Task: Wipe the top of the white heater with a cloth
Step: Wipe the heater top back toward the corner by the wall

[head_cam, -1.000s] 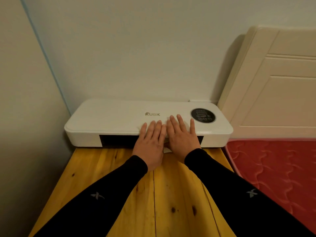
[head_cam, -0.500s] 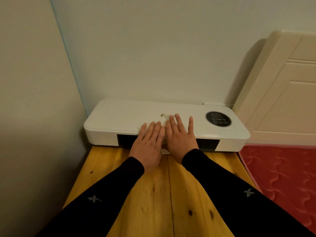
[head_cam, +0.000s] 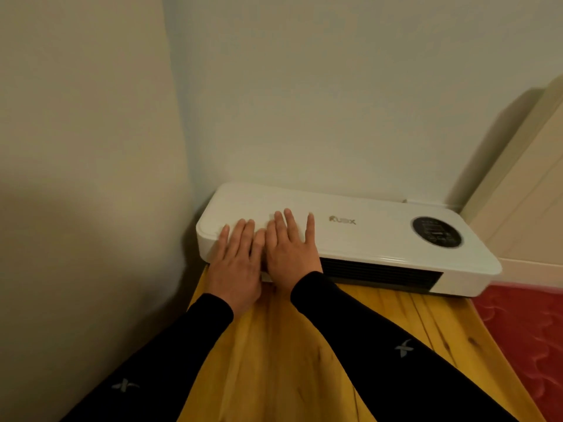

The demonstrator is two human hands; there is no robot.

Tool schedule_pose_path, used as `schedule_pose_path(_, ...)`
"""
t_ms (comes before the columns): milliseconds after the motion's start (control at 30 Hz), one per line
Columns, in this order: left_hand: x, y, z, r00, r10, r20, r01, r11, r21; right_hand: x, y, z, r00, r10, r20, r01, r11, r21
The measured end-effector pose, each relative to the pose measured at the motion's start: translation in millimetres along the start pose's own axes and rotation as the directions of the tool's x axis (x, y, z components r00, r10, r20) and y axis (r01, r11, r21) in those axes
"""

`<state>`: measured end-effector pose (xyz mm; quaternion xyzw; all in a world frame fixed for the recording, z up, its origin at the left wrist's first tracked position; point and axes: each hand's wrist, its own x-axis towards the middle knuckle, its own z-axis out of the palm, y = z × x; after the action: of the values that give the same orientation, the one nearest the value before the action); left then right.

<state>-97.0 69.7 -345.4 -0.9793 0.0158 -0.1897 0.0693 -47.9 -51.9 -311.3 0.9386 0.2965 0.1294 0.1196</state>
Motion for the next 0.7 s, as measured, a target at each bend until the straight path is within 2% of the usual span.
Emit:
schedule_pose_path(433,-15,-62,12,0.987,-0.155,0.035,0.157,0.984,-0.080,38,-63,-12,0.999,-0.044,-0.009,0.044,0.998,0.041)
schedule_pose_path(533,-17,-71,14,0.983,-0.181,0.040,0.185,0.969,-0.164,44,-73,-13,0.999,-0.045,-0.014,0.046,0.998,0.051)
schedule_pose_path(700,-16,-82,11,0.963,-0.240,0.124,0.269,0.890,-0.367,51,-86,-18,0.998,-0.060,-0.022,0.061,0.995,0.082)
